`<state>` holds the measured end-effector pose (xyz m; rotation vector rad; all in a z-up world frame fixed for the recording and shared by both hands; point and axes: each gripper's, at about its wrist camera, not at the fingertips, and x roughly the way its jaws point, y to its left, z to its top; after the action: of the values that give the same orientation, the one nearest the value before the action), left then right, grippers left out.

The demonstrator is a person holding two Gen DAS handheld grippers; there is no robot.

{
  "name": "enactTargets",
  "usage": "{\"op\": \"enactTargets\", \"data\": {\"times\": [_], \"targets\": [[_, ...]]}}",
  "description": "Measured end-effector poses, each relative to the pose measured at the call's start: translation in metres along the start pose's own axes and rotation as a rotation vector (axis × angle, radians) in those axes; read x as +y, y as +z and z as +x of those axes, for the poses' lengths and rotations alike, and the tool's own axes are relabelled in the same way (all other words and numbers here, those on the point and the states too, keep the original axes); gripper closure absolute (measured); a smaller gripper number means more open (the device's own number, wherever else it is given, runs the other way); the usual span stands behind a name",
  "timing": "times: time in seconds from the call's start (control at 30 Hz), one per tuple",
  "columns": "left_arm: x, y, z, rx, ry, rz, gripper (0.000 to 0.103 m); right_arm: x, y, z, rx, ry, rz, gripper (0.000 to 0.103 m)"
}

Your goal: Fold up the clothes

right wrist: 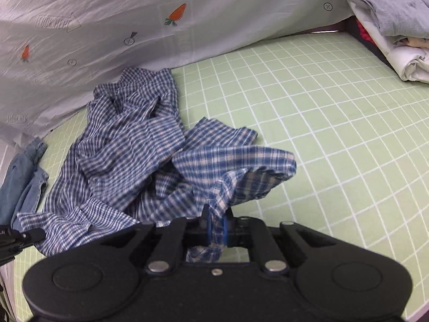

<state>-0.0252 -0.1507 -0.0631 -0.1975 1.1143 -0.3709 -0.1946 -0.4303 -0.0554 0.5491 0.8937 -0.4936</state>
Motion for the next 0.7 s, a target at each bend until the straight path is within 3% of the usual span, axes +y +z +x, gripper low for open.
{"op": "enactTargets", "data": {"times": [0.37, 0.47, 0.5, 0.57, 0.63, 0.7], "targets": [[0.038, -0.044, 0.004, 0.110, 0.153, -0.015, 0.095, 0.005, -0.064, 0.015, 0.227, -0.018, -0.032, 0.091], [0.035, -0.045, 0.000, 0.096, 0.180, -0.011, 0.080, 0.000, -0.057, 0.012, 0.193, -0.034, -0.021, 0.076], [0.033, -0.043, -0.003, 0.080, 0.179, -0.011, 0.076, -0.002, -0.054, 0.010, 0.171, -0.039, -0.016, 0.065], [0.025, -0.037, -0.008, 0.039, 0.183, 0.005, 0.060, -0.004, -0.044, 0.005, 0.117, -0.051, -0.006, 0.047], [0.016, -0.031, -0.012, -0.005, 0.188, 0.029, 0.046, -0.006, -0.034, 0.001, 0.064, -0.058, -0.002, 0.022], [0.006, -0.025, -0.015, -0.042, 0.192, 0.052, 0.033, -0.006, -0.025, 0.002, 0.027, -0.057, -0.008, 0.009]]}}
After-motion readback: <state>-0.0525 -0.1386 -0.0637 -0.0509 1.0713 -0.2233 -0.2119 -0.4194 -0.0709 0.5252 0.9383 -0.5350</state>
